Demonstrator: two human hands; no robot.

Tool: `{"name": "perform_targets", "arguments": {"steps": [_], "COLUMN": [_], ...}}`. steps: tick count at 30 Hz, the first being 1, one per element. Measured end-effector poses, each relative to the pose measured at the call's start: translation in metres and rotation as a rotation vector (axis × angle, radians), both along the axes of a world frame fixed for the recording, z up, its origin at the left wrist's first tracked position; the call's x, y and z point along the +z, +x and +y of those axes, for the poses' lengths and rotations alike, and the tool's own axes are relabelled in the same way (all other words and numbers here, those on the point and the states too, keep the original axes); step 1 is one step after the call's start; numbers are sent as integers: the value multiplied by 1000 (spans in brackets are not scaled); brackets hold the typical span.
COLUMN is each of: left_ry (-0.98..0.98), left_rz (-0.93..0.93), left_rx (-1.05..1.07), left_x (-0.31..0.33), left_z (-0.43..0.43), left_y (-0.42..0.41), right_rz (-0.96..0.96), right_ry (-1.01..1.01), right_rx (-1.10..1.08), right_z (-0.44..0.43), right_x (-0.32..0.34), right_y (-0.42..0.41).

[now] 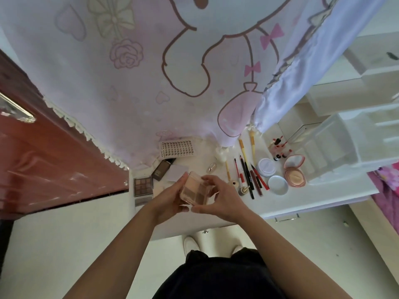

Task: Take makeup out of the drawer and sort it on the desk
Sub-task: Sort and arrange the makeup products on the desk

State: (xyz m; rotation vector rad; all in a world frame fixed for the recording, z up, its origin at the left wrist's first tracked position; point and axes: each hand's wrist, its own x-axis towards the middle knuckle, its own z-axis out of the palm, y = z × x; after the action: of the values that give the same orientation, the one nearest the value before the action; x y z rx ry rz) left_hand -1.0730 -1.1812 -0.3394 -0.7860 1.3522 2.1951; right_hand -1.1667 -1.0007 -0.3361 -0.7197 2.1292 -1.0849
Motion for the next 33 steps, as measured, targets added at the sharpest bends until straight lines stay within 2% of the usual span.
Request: {"name": "perform_targets", "arguments": {"steps": [6,10,12,15,18,20,22,25,29,33], "left_ry": [159,189,128,-69,-78,-58,-69,-86,-85,-218], "left_rz": [57,77,24,-73,-68,-49,-14,5,-23,-97], "left_rx": [186,306,415,642,829,909,917,897,875,696], "left_x": [30,30,27,22,18,18,20,22,14,3], "left_z": [33,58,68,81,84,86,92,102,112,113], "left_y": [-1,-2,-5,-12,-16,-15,-12,-7,0,9], "right_rz": [124,88,50,17,57,45,-86,-450,-389,-324], "right_ry": [-25,-125,-226,-292,-273,-232,-208,-236,-214,-162], "right_rx": [110,77,2,-49,9,-31,-149,-264,-212,-242], "right_z": [10,31,40,55,72,79,82,82,83,80], "right_x": [18,20,21,23,18,12,7,6,-4,-15], "right_y": [-11,-14,-17,-27,-33,-35,-37,-35,-34,-40]}}
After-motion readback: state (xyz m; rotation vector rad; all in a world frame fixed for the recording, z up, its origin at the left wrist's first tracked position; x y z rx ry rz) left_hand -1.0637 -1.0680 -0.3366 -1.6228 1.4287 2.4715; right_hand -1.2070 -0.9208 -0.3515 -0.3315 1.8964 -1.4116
